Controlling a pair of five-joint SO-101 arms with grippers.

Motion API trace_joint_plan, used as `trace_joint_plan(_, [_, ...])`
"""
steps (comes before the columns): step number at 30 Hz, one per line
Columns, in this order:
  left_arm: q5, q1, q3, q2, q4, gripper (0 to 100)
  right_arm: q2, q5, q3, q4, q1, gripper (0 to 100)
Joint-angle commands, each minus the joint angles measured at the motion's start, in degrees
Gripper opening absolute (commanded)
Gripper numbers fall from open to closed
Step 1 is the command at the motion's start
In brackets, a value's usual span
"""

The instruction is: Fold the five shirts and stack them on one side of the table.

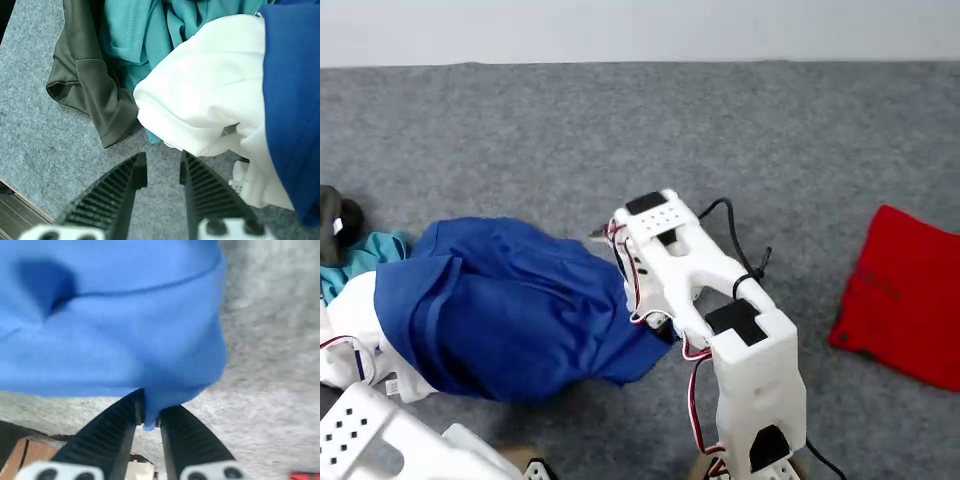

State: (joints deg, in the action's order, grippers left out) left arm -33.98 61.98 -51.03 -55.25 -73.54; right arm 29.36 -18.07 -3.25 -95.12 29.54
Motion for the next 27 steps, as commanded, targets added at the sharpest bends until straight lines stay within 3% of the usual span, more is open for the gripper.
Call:
trace_joint_plan(1, [-0.35, 0.09, 0.22, -0.18, 1.14, 12, -5.32, -2.90, -8.88, -3.82, -0.40, 1.0])
trace_joint_plan(6, [-0.26, -0.53, 0.75, -0.26, 0.97, 12, -11.38, -3.43, -22.51, -5.05, -6.20, 1.0])
trace_joint_plan(13, [2.11, -13.19, 2.77, -0.26, -8.53, 12, -13.05, -3.08, -40.09, -2.42, -20.26, 1.1])
trace_joint_plan(18, [7.82, -27.34, 6.02, -0.26, -10.20, 12, -13.14, -3.08, -42.90, -0.31, -28.88, 1.1])
trace_joint_plan(27, [15.47, -61.10, 5.85, 0.26, -9.76, 12, -13.05, -2.99, -42.73, -0.84, -38.90, 1.1])
